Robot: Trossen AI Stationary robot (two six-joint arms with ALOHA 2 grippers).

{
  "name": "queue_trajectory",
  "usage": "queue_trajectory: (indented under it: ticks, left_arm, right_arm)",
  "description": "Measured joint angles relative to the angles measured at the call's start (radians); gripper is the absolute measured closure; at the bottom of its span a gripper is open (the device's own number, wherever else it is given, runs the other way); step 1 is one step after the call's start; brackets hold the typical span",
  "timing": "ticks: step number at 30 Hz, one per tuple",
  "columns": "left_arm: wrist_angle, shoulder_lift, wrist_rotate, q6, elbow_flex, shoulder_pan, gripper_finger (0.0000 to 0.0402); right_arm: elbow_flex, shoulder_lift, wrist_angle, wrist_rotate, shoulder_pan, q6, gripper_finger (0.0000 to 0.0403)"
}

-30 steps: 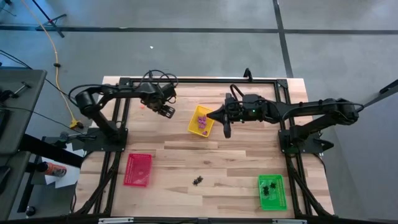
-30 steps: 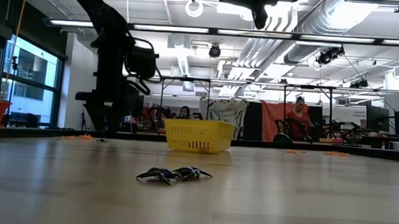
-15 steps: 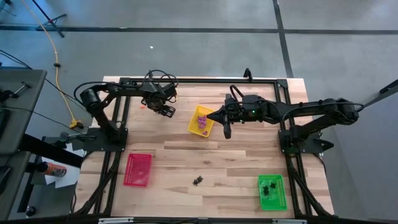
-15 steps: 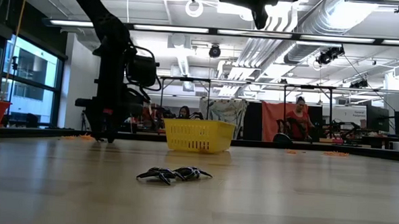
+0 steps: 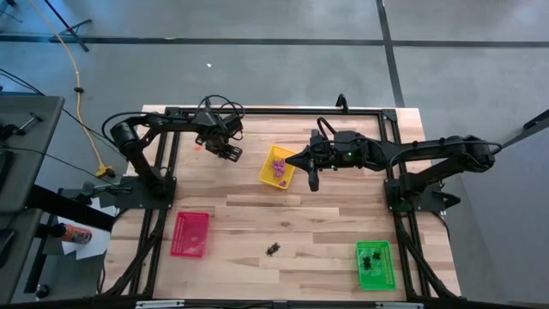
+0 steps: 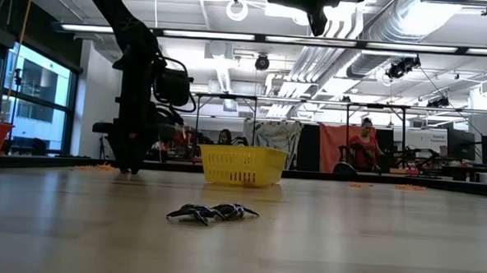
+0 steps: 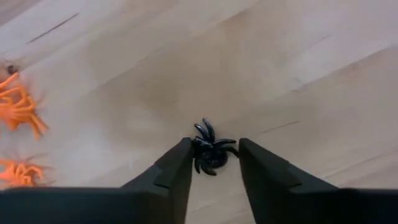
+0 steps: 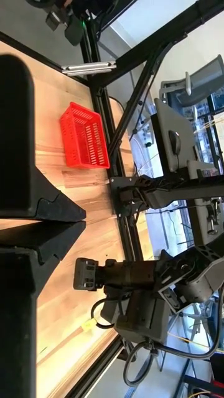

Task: Sort Halloween decoration
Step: Put the top black spider toy into the green bin

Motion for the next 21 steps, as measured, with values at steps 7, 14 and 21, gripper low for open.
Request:
queue_trajectory:
  ticks: [7,14,21]
  left_arm:
    - [-0.010,-0.009,0.036,0.007,0.000,0.000,0.0332]
    - [-0.010,-0.073,0.047,0.008,-0.004,0.000,0.0337]
    - [-0.009,-0.168,0.043,0.017,-0.003,0.000,0.0336]
  right_arm:
    - [0.000,0.000,0.000,0.000,0.000,0.000,0.0403]
    - [0.000,0.000,0.000,0.001,0.000,-0.007,0.0403]
    - [0.000,0.000,0.000,0.001,-0.003,-0.008,0.0403]
